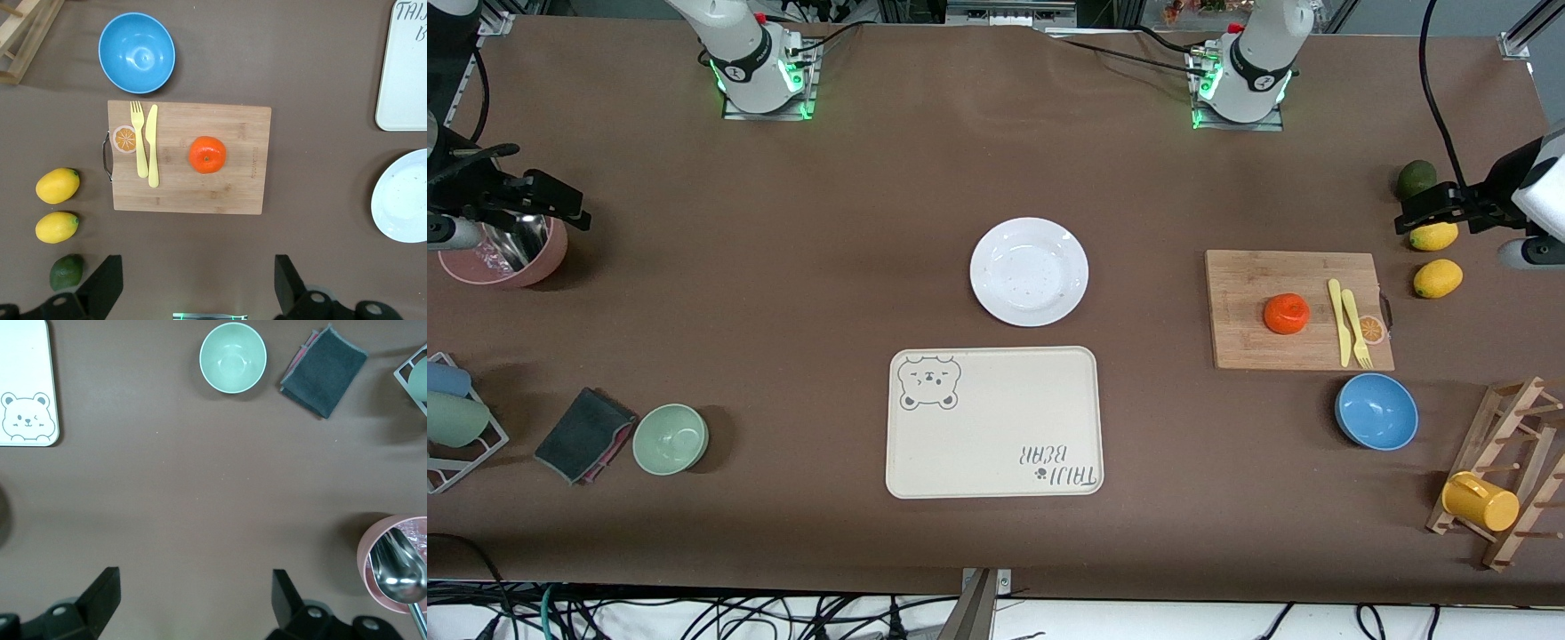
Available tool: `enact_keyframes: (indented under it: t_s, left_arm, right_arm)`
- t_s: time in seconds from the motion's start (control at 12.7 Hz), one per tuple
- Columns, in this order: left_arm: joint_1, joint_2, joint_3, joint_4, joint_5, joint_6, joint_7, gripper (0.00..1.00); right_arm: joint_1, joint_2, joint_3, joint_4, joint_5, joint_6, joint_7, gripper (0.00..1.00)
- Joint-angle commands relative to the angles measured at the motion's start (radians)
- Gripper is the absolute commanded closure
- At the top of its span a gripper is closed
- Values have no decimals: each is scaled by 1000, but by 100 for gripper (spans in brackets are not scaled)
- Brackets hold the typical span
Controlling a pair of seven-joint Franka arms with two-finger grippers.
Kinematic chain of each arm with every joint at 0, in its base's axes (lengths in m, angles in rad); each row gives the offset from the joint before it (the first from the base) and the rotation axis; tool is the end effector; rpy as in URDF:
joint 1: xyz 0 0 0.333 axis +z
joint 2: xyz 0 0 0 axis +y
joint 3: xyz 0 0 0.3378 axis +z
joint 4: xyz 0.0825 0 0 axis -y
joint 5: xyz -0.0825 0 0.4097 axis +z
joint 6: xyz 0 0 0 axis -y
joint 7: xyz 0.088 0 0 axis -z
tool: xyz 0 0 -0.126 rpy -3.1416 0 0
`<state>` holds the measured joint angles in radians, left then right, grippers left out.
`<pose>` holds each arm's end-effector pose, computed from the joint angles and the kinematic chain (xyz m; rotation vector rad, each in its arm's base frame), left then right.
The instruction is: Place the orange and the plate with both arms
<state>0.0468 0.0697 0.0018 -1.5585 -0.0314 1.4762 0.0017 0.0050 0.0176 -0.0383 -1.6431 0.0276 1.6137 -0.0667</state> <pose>0.5870 0.0243 0.5853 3.0968 0.0717 -0.2346 0.5857 -0.0160 0.5847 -3.1112 -0.0491 0.0709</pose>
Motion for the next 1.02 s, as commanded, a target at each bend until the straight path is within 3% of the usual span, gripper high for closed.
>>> enact_keyframes:
  t_s: [0.0,0.95]
  left_arm:
    - [-2,-7,-3,15,-18,-11,8,0]
    - [5,1,-3,15,-10,-7,6,0]
  right_arm:
    - [1,-11,3,-9,-8,6,-4,0]
    - [1,-11,5,-9,-8,3,-7,0]
